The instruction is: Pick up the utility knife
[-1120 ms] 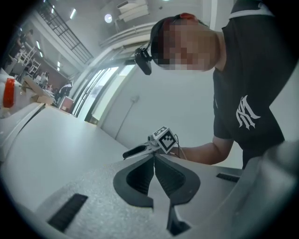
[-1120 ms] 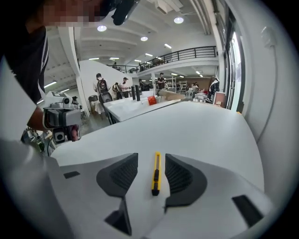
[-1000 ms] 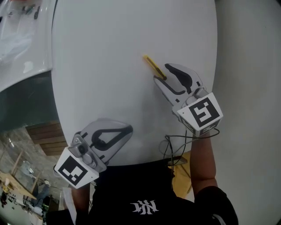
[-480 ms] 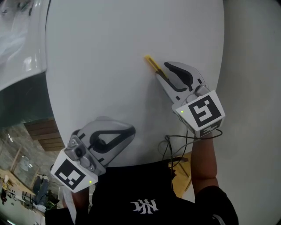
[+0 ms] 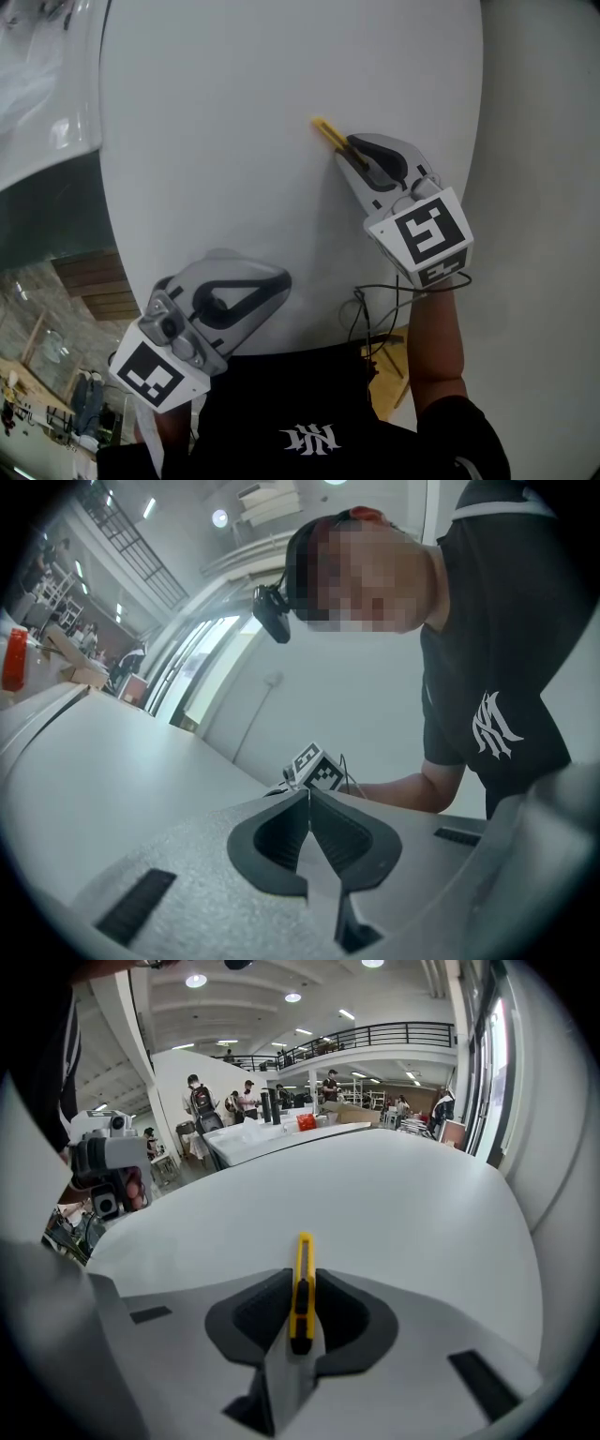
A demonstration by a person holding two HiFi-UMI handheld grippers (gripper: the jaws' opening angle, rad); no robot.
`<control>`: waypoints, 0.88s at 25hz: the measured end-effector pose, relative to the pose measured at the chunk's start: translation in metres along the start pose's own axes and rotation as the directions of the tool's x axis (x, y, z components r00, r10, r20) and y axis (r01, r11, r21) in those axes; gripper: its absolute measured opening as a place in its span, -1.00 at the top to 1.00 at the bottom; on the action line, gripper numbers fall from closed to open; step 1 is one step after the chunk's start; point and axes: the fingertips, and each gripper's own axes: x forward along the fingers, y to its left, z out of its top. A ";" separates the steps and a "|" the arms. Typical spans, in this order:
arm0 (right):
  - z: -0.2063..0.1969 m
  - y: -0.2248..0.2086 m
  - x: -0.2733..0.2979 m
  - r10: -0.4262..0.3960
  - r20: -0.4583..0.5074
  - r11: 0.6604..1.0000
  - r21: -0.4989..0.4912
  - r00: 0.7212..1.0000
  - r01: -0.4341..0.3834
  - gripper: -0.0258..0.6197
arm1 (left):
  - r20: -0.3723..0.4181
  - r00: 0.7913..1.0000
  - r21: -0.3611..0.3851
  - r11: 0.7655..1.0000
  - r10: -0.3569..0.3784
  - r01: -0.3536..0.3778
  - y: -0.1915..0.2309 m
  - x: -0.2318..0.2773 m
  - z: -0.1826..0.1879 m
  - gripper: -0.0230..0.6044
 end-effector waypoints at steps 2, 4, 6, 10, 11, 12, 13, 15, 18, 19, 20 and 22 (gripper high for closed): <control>0.000 -0.001 0.000 -0.005 0.005 1.000 0.001 1.000 0.005 0.75 | 0.002 1.000 0.006 1.000 0.003 -0.003 -0.001 0.000 0.000 0.90; 0.002 -0.002 -0.001 -0.008 0.019 1.000 0.012 1.000 0.008 0.75 | 0.003 1.000 0.011 1.000 0.004 -0.004 -0.002 -0.001 0.001 0.90; 0.005 -0.003 -0.004 -0.010 0.039 1.000 0.025 0.999 0.009 0.75 | 0.009 1.000 0.019 1.000 0.006 -0.006 -0.004 -0.004 0.002 0.90; 0.019 0.006 -0.014 -0.018 0.073 1.000 0.019 0.997 0.016 0.75 | 0.016 1.000 0.039 0.999 0.016 -0.016 -0.008 -0.016 0.003 0.90; 0.026 0.012 -0.021 -0.024 0.082 1.000 0.012 0.996 0.023 0.75 | 0.019 1.000 0.044 0.999 0.018 -0.019 -0.011 -0.022 0.006 0.90; 0.034 0.019 -0.031 -0.033 0.094 0.999 0.006 0.995 0.033 0.75 | 0.025 1.000 0.048 0.999 0.017 -0.018 -0.016 -0.030 0.010 0.90; 0.044 0.029 -0.044 -0.044 0.111 0.999 0.001 0.993 0.044 0.75 | 0.033 0.999 0.052 0.999 0.013 -0.015 -0.023 -0.039 0.015 0.90; 0.065 0.052 -0.073 -0.070 0.157 0.997 -0.013 0.985 0.073 0.75 | 0.040 0.999 0.067 0.998 0.002 -0.004 -0.041 -0.057 0.022 0.90; 0.089 0.094 -0.115 -0.087 0.231 0.995 -0.020 0.969 0.094 0.75 | -0.003 1.000 0.065 0.998 0.013 -0.013 -0.068 -0.085 0.014 0.90; 0.095 0.110 -0.130 -0.089 0.257 0.995 -0.014 0.962 0.096 0.75 | -0.012 1.000 0.048 0.999 0.019 -0.018 -0.079 -0.095 0.011 0.90; 0.102 0.127 -0.148 -0.093 0.284 0.995 -0.007 0.954 0.099 0.75 | -0.010 1.000 0.029 0.999 0.021 -0.020 -0.091 -0.106 0.012 0.90; 0.118 0.160 -0.189 -0.117 0.345 0.992 0.002 0.931 0.124 0.75 | 0.018 1.000 0.025 1.000 0.007 -0.007 -0.115 -0.128 0.024 0.90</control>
